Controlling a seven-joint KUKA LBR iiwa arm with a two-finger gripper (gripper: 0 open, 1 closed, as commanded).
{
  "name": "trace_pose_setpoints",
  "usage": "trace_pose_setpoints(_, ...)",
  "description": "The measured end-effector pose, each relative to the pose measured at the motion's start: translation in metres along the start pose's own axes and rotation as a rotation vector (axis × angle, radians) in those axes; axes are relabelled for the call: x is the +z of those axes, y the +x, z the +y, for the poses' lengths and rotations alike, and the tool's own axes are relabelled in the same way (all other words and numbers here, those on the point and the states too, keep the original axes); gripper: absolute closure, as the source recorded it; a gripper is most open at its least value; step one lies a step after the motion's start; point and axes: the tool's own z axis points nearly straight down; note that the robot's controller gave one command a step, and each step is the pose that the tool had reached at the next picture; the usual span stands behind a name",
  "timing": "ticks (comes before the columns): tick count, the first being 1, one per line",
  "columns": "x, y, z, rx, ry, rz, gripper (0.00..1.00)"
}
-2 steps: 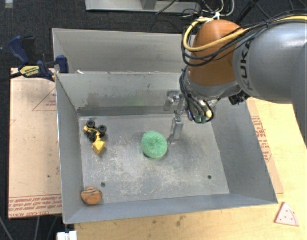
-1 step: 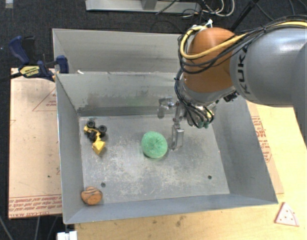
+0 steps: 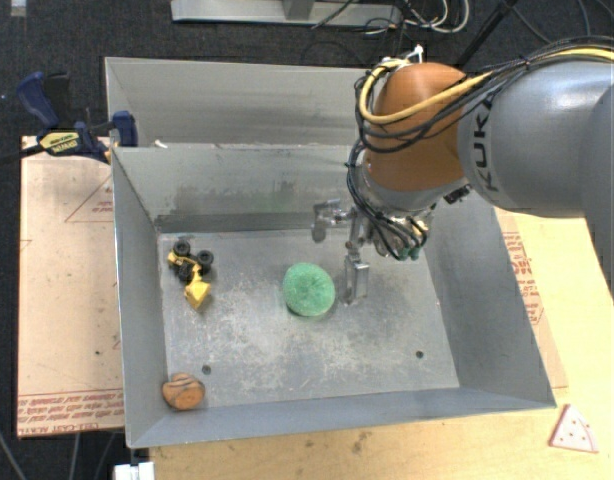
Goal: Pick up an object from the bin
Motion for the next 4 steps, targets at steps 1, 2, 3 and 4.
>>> trace_pose_setpoints(1,0.048,0.010,0.004,0.260,0.001,-0.001,0.00)
trace_pose_setpoints(2,0.079,0.002,0.009,0.124,0.000,0.001,1.00)
trace_pose_setpoints(3,0.079,0.002,0.009,0.124,0.000,0.001,1.00)
trace_pose_setpoints(4,0.074,0.004,0.009,0.124,0.000,0.008,1.00)
